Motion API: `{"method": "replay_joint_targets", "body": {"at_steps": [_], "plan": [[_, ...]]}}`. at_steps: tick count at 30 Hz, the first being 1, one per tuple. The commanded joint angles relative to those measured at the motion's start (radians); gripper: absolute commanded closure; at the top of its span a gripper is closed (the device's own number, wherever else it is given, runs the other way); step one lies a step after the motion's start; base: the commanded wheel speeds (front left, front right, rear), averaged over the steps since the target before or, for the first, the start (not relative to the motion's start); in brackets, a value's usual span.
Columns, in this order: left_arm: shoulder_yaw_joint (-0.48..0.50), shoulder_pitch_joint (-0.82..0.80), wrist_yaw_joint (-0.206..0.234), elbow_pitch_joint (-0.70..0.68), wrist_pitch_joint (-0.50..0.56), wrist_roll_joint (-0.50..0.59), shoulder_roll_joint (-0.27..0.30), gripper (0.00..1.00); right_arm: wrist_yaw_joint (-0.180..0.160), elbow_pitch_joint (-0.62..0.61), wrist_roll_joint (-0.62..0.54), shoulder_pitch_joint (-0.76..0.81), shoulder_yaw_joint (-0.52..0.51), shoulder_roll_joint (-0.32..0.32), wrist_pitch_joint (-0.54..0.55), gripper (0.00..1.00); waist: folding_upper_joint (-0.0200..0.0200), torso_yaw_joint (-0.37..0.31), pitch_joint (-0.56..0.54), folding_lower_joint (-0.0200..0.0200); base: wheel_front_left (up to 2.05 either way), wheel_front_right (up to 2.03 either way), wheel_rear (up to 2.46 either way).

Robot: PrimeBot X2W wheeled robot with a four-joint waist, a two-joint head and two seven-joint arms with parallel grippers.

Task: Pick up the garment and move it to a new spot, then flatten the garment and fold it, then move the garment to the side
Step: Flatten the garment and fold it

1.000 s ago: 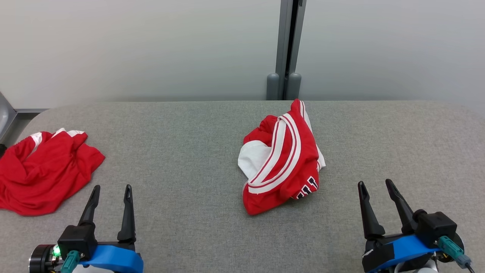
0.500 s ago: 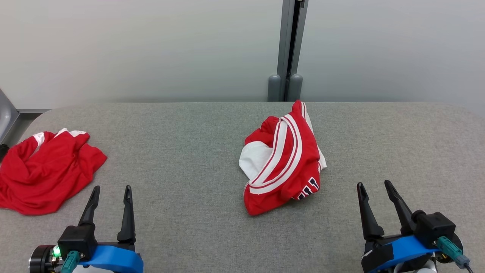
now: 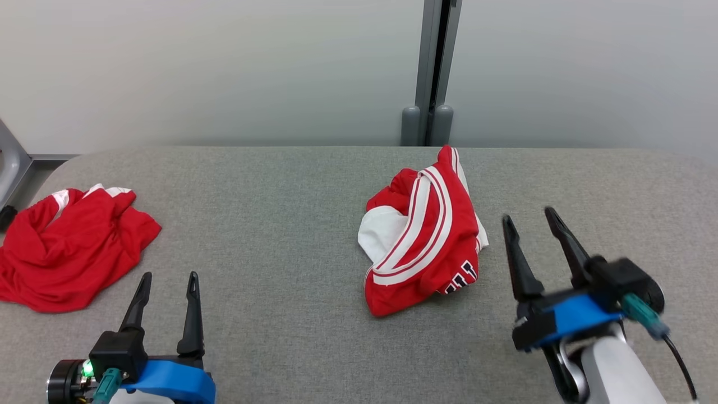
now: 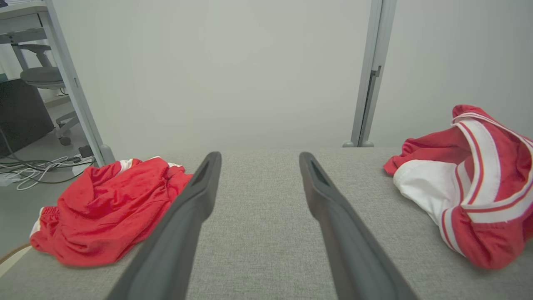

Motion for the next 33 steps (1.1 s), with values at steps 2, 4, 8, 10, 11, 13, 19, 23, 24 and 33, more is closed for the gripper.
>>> {"method": "replay_joint_targets", "body": {"at_steps": [2,4,8,10,11,13,19,23,24,33], "plan": [[-0.007,-0.024,-0.006,0.001,-0.003,0.005,-0.004,0.0,0.0,0.044,-0.031,-0.091,0.027,-0.007,-0.003,0.0,0.0,0.01,0.012,0.0,0.0,0.0,0.0],[-0.01,-0.032,-0.006,0.0,-0.003,0.005,-0.006,0.0,0.0,0.095,-0.052,-0.163,0.052,-0.013,-0.003,0.0,0.0,0.019,0.022,0.0,0.0,0.0,0.0],[-0.017,-0.054,-0.008,0.001,-0.003,-0.001,-0.011,0.0,0.0,0.227,-0.072,-0.319,0.093,-0.027,0.013,0.0,0.0,0.043,0.047,0.0,0.0,0.0,0.0],[-0.019,-0.059,-0.009,0.0,-0.003,-0.004,-0.013,0.0,0.0,0.264,-0.076,-0.357,0.099,-0.026,0.022,0.0,0.0,0.049,0.055,0.0,0.0,0.0,0.0],[-0.02,-0.065,-0.009,0.0,-0.003,-0.006,-0.014,0.0,0.0,0.306,-0.087,-0.39,0.105,-0.03,0.038,0.0,0.0,0.055,0.061,0.0,0.0,0.0,0.0],[-0.023,-0.077,-0.01,0.001,-0.003,-0.008,-0.018,0.0,0.0,0.376,-0.089,-0.458,0.11,-0.031,0.046,0.0,0.0,0.069,0.079,0.0,0.0,0.0,0.0],[-0.041,-0.113,-0.013,0.007,-0.003,-0.019,-0.031,0.0,0.0,0.609,-0.118,-0.593,0.117,-0.043,0.079,0.0,0.0,0.11,0.136,0.0,0.0,0.0,0.0],[-0.042,-0.133,-0.015,0.014,-0.003,-0.024,-0.035,0.0,0.0,0.74,-0.13,-0.638,0.108,-0.043,0.088,0.0,0.0,0.126,0.16,0.0,0.0,0.0,0.0],[-0.04,-0.135,-0.015,0.015,-0.003,-0.024,-0.036,0.0,0.0,0.771,-0.131,-0.643,0.104,-0.043,0.092,0.0,0.0,0.128,0.163,0.0,0.0,0.0,0.0],[-0.046,-0.16,-0.018,0.023,-0.003,-0.026,-0.043,0.0,0.0,0.934,-0.13,-0.632,0.091,-0.026,0.09,0.57,0.0,0.143,0.179,0.0,0.0,0.0,0.0]]}}
